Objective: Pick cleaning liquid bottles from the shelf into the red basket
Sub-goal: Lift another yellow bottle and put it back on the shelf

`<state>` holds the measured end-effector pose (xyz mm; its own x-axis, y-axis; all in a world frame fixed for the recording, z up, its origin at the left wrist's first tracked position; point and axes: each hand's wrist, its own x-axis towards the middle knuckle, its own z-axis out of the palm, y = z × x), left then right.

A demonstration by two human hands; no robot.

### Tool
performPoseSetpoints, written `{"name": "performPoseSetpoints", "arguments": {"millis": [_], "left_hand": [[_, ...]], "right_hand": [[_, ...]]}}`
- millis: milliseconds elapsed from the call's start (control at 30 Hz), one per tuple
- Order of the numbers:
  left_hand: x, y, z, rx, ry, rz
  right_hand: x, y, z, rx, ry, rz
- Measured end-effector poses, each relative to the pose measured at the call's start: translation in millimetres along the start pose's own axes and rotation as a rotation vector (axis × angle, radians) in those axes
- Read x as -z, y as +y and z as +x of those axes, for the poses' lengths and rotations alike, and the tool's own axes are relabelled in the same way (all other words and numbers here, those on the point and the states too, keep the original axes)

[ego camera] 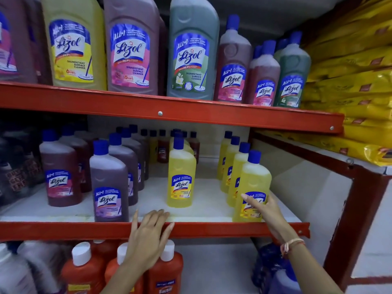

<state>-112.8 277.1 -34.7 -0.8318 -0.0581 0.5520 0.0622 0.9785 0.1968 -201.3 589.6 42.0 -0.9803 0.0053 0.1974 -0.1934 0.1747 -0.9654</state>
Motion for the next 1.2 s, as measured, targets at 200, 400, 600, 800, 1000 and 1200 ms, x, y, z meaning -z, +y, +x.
{"name": "performPoseSetpoints", "arguments": {"millis": [200,400,600,800,1000,1200], "left_hand": [[0.4,0.5,-2.8,-0.017,-0.049,0.012],[4.2,1.3,-4.4,-0.008,-0.109,0.032],[8.9,0.8,-2.8,0.001,-0.180,0.054],[11.8,-3.1,-0.8,0.012,-0.241,0.081],[8.4,-9.5,0.2,-0.014,-0.231,0.096],[6.6,-11.6,2.3,-0.038,-0.250,0.085]], "right_hand": [[-19.7,-7.1,-3.0,0.100,0.149,0.074],[-53.9,-32.6,-15.1,0.447,0.460,-0.220],[-76.9,-64.0,-42.3,0.654,0.677,-0.563],[-90.5,-80.8,-69.6,0.672,0.624,-0.427],[-82.0,-96.9,-92.3,0.454,0.066,0.386],[-75.1,-93.9,-92.9,0.319,-0.227,0.731]]}}
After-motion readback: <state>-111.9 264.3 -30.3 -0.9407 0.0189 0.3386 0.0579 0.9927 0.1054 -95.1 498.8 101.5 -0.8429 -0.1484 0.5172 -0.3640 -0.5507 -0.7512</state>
